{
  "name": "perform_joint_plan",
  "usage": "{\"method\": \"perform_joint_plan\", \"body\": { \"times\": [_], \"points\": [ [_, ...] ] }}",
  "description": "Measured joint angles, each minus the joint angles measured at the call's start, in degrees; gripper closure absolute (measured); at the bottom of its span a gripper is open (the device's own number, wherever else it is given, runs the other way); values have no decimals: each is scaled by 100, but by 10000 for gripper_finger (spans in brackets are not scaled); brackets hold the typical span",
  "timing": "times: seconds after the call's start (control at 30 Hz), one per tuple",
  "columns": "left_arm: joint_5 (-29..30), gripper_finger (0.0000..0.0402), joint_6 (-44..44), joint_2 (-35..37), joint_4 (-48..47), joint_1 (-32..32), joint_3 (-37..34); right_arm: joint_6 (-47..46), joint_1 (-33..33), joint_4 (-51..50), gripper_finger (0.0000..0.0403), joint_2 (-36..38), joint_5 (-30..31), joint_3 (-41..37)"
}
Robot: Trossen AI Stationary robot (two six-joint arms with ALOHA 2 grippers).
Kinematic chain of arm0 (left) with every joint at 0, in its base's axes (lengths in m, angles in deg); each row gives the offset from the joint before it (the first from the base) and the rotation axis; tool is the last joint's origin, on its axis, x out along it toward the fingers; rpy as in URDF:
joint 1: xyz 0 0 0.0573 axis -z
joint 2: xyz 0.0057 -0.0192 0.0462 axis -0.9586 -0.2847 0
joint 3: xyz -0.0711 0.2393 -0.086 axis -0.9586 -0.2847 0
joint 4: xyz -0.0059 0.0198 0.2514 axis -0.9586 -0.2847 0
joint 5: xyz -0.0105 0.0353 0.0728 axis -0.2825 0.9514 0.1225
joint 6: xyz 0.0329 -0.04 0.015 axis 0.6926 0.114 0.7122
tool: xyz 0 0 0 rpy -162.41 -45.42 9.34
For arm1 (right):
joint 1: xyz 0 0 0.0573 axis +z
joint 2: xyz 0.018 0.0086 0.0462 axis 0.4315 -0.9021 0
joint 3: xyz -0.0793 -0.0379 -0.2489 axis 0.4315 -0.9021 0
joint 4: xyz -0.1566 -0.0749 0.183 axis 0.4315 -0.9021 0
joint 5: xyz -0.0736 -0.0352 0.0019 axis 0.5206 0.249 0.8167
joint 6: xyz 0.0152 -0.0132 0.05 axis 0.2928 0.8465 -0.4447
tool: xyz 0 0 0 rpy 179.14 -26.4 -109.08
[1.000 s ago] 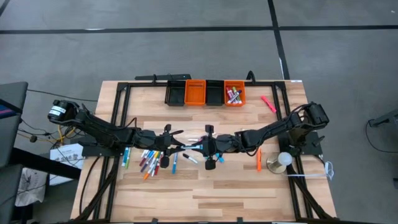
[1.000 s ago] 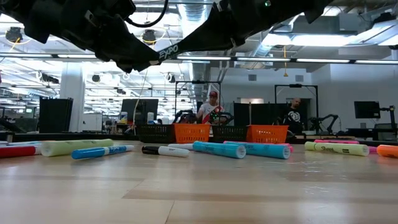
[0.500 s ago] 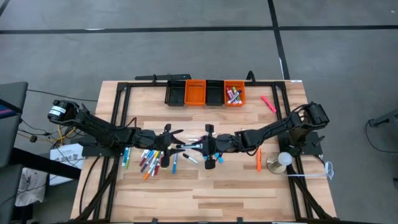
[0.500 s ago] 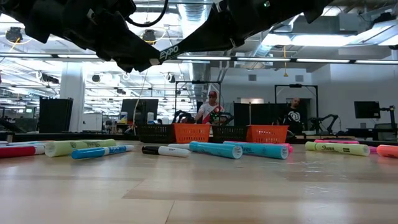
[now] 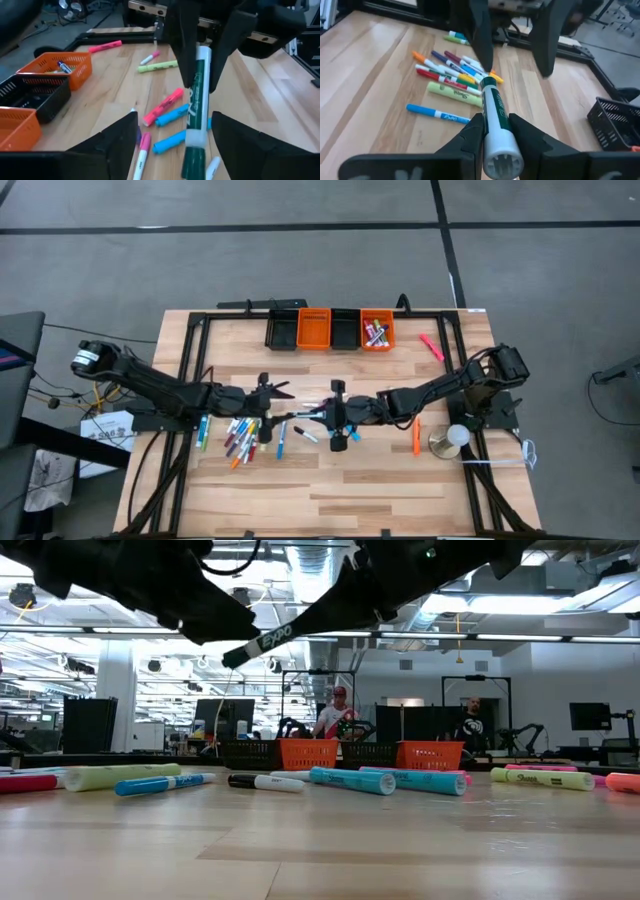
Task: Pick & Place Markers
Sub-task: Put the gray marker pen into the right orange bin
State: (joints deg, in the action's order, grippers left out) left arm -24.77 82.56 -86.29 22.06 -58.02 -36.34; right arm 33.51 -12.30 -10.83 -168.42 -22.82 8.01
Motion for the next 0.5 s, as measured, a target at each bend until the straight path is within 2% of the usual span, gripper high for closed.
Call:
{"method": "perform_joint_plan", "body": {
  "times": [0.13,0.27,0.37,0.5],
  "points": [
    [-3,144,4,398,-465,-1,0,-36,-37,-239,336,17,234,0],
    [6,144,36,714,-1225,-10,0,-434,-148,-853,336,154,732,4],
    [206,143,89,910,-1935,-17,0,-817,-245,-1427,336,364,1326,9],
    [423,142,-33,951,-2244,-19,-2,-1182,-357,-2194,336,746,2443,9]
  ]
}}
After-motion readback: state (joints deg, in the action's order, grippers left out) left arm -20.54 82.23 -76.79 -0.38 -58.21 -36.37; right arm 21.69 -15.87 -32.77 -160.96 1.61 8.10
